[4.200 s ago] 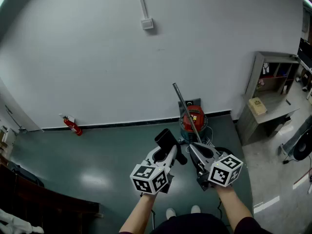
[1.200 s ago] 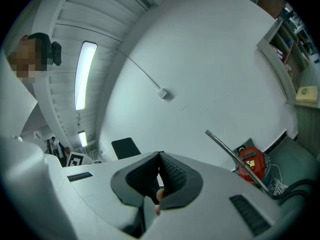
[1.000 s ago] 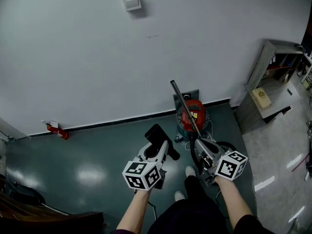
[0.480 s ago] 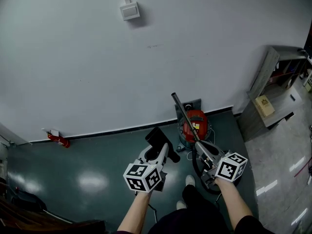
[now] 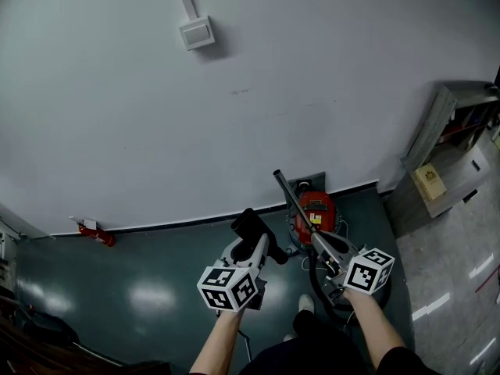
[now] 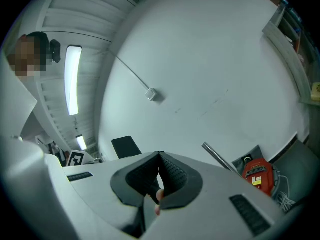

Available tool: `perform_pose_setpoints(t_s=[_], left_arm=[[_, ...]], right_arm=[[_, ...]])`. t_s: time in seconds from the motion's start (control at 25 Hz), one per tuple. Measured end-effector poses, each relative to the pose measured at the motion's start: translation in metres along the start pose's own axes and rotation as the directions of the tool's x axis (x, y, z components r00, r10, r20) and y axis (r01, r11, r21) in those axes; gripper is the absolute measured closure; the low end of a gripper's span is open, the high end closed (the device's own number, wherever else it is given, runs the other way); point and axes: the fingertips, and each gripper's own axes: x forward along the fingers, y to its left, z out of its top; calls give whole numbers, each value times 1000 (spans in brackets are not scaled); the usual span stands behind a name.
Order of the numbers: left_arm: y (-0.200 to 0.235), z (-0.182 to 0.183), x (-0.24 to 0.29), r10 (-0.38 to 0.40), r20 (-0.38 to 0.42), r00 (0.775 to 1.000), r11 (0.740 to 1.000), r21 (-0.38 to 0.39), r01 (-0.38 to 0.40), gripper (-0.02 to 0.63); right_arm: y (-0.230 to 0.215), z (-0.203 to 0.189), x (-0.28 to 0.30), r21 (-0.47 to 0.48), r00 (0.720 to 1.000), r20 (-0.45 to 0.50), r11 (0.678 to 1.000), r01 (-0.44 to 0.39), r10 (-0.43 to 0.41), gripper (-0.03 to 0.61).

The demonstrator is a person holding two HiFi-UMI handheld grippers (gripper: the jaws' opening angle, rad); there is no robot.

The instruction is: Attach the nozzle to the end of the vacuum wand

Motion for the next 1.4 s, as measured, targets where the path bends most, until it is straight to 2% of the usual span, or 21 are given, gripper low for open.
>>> perform_pose_setpoints(t_s=[0.32, 0.72, 1.4], left_arm=[[10, 13, 42, 28, -13, 1000, 1000, 1, -28, 526], [26, 24, 67, 64, -13, 998, 998, 2, -64, 526], [86, 43, 120, 50, -32, 998, 999, -11, -50, 526]], right_arm=[[-36, 21, 18, 23, 1000, -14, 1000, -13, 13, 561], [-63, 26, 39, 60, 998, -48, 998, -23, 26, 561], [-106, 33, 102, 84, 998, -54, 996, 29, -24, 561]])
